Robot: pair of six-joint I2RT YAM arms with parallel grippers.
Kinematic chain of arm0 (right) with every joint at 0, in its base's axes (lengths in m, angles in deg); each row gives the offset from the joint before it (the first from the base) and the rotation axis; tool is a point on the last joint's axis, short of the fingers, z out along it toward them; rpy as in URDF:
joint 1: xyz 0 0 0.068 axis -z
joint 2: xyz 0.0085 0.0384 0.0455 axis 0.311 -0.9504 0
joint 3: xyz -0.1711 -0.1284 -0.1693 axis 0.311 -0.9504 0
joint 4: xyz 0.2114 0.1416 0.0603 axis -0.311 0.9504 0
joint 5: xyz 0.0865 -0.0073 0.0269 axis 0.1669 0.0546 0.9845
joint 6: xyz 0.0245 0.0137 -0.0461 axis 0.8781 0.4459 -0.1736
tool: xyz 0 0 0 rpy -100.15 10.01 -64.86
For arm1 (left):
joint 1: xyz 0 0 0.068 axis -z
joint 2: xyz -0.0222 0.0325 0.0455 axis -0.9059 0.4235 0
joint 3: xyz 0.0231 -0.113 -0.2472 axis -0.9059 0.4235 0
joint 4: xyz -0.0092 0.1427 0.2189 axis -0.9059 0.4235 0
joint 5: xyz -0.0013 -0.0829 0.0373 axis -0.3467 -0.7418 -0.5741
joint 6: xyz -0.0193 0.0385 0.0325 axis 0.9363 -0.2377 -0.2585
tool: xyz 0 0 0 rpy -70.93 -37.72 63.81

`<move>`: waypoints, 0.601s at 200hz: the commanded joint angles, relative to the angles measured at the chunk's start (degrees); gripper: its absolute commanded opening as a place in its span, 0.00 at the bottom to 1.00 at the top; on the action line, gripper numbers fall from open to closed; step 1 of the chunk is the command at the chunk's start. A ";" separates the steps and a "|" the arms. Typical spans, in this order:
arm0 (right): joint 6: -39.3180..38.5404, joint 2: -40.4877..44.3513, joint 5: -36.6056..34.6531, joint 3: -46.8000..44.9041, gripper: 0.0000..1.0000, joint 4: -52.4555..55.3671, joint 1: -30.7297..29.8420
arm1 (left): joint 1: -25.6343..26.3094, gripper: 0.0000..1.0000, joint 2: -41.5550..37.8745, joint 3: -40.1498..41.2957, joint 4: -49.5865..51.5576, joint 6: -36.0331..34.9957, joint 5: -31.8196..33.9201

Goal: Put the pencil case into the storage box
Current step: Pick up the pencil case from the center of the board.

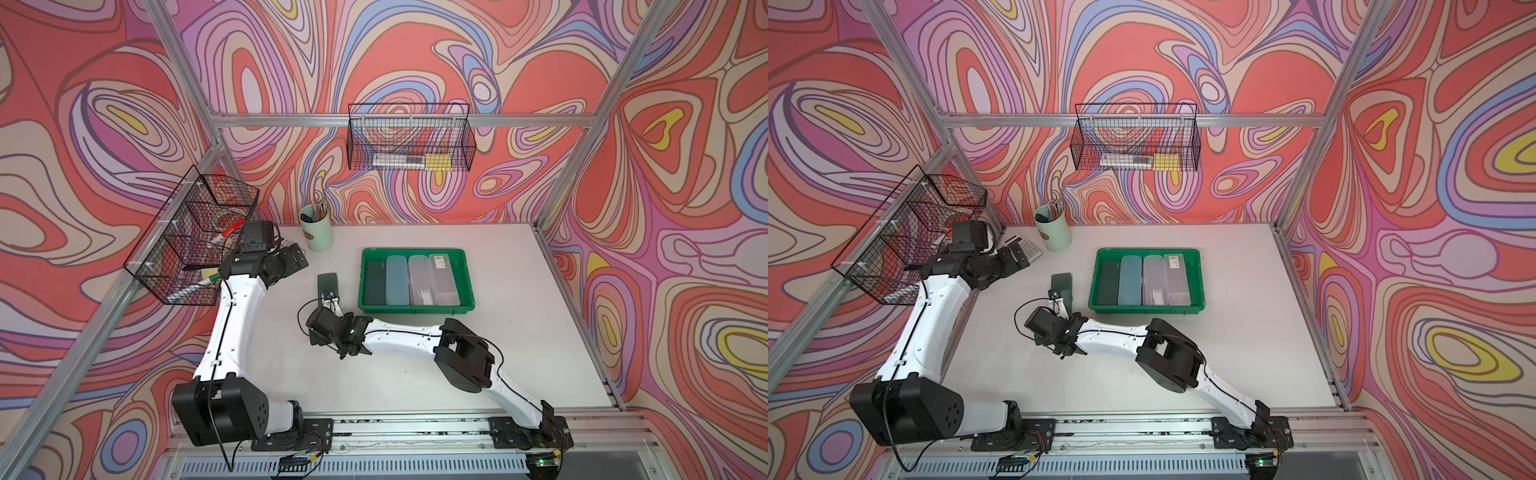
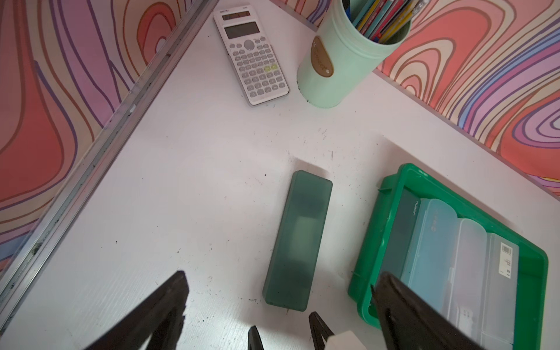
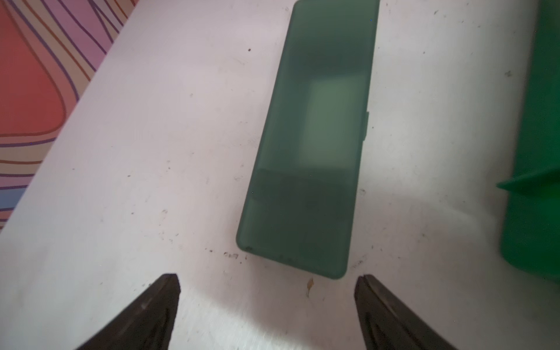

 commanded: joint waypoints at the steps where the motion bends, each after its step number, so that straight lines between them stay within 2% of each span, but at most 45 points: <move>1: 1.53 -3.98 -3.54 5.74 0.93 5.72 0.23 | -0.08 0.99 0.20 1.42 -2.90 -0.73 -2.43; 61: 2.42 -9.97 -5.14 9.08 0.94 6.66 0.25 | -0.19 0.99 1.96 2.31 -4.34 -0.34 -5.26; 120: 3.05 -13.38 -4.88 9.94 0.85 7.27 0.10 | -0.18 0.99 -0.08 3.93 -4.37 0.42 -5.02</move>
